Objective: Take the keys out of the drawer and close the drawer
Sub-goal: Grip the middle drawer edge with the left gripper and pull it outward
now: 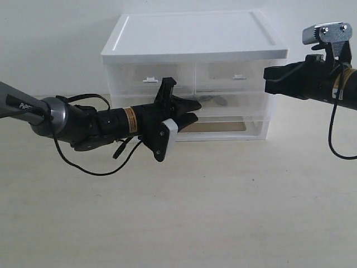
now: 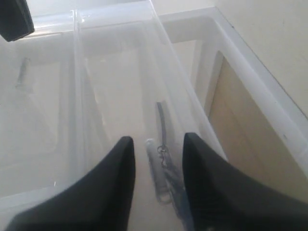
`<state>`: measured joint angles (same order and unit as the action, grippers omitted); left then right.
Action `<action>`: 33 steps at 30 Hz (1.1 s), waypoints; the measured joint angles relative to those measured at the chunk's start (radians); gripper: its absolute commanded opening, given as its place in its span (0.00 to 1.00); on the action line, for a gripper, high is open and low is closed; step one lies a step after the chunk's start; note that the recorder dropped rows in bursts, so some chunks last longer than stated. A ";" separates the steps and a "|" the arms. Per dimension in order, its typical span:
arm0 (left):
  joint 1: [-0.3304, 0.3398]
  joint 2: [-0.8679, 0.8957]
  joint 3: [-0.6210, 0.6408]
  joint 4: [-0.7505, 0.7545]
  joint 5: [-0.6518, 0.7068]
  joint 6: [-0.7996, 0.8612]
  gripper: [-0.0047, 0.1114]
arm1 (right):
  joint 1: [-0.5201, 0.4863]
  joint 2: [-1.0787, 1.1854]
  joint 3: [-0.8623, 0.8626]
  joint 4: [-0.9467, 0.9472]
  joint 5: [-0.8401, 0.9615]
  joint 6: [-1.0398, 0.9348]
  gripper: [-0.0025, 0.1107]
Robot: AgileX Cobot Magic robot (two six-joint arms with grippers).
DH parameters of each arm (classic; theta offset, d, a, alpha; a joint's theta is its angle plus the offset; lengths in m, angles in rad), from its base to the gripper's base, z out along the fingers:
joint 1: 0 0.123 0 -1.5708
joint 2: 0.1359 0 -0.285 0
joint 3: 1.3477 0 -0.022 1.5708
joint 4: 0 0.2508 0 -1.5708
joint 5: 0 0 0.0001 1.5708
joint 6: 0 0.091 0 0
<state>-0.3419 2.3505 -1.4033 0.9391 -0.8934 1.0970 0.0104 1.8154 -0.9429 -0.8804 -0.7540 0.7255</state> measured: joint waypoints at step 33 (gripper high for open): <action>-0.159 -0.164 0.338 -0.445 -0.002 0.248 0.08 | 0.000 0.000 0.000 0.000 0.013 -0.015 0.02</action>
<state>-0.5008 2.1870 -1.0650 0.4945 -0.8952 1.3452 0.0104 1.8154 -0.9429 -0.8803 -0.7406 0.7103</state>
